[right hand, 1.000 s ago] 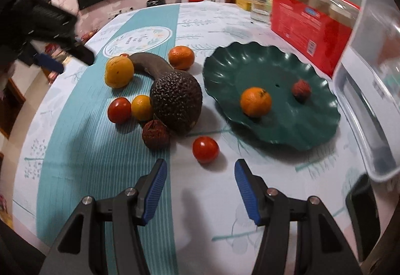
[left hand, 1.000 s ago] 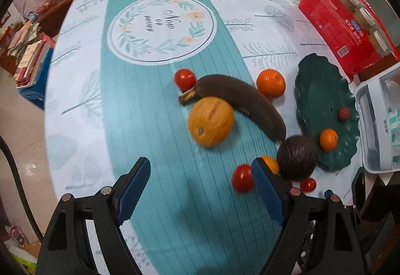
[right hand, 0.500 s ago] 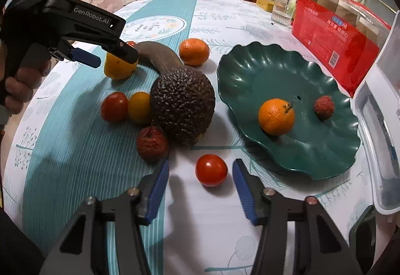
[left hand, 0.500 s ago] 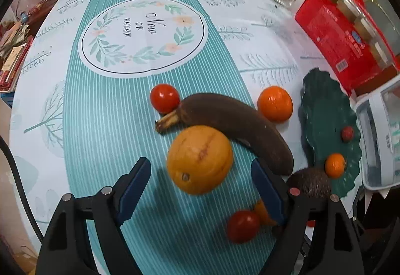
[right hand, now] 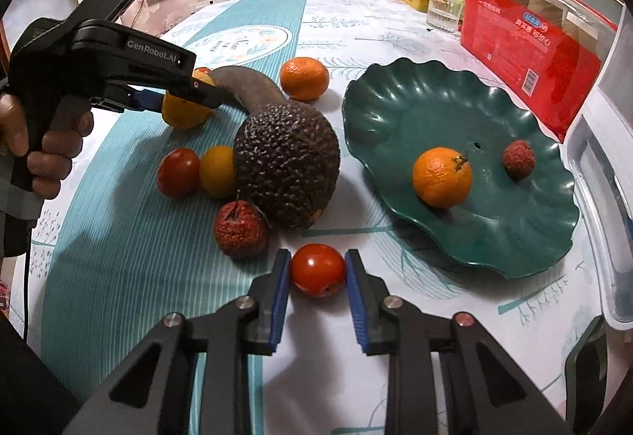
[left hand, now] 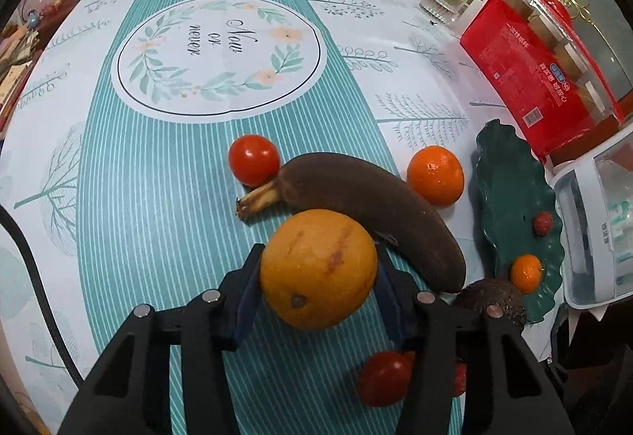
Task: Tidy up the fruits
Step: 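Grasp the large orange with the left tool while the right tool grasps a cherry tomato, then carry both fruits over the green plate and open both tools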
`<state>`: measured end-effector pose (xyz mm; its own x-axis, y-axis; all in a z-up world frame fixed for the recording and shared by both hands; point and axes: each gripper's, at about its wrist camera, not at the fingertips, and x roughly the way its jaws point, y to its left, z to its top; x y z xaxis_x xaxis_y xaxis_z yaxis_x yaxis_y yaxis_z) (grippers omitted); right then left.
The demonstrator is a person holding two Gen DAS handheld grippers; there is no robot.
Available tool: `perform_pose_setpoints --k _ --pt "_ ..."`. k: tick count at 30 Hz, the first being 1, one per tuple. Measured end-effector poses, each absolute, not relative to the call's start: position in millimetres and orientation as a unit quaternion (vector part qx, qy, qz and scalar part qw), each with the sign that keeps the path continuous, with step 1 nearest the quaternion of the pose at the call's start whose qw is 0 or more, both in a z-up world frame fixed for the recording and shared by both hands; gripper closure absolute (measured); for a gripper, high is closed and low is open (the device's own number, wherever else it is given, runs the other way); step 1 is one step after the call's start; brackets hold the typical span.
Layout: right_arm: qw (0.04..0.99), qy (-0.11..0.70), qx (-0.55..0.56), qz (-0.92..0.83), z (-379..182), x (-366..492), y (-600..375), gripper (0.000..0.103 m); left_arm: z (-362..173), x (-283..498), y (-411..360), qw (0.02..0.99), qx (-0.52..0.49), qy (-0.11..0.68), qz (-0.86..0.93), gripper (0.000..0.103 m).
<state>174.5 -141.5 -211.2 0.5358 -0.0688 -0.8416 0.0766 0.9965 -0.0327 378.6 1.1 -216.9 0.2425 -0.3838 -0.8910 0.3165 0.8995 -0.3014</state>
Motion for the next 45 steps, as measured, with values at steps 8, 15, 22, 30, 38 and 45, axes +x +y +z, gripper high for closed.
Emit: perform_pose_setpoints --k 8,15,22,30,38,45 --pt "0.874 0.484 0.015 -0.039 -209.1 174.8 -141.1 0.076 -208.4 366.3 12.1 0.789 -0.027 0.577 -0.208 0.053" --pt "0.879 0.474 0.021 -0.046 -198.1 169.1 -141.1 0.076 -189.7 345.4 22.4 0.792 -0.035 0.575 -0.205 0.053" --pt "0.889 0.453 0.034 -0.053 -179.6 155.2 -139.3 0.076 -154.9 307.1 30.5 0.798 -0.040 0.557 -0.225 0.053" --pt "0.899 0.429 0.061 -0.066 -162.4 132.1 -140.1 0.076 -122.2 254.1 39.5 0.805 -0.031 0.536 -0.252 0.053" --pt "0.907 0.404 0.087 -0.084 -149.1 97.1 -144.0 0.076 -98.9 220.8 43.9 0.823 -0.015 0.508 -0.255 0.053" --pt "0.903 0.401 0.104 -0.109 -138.8 68.9 -162.5 0.076 -85.7 206.4 38.0 0.831 -0.017 0.493 -0.257 0.053"
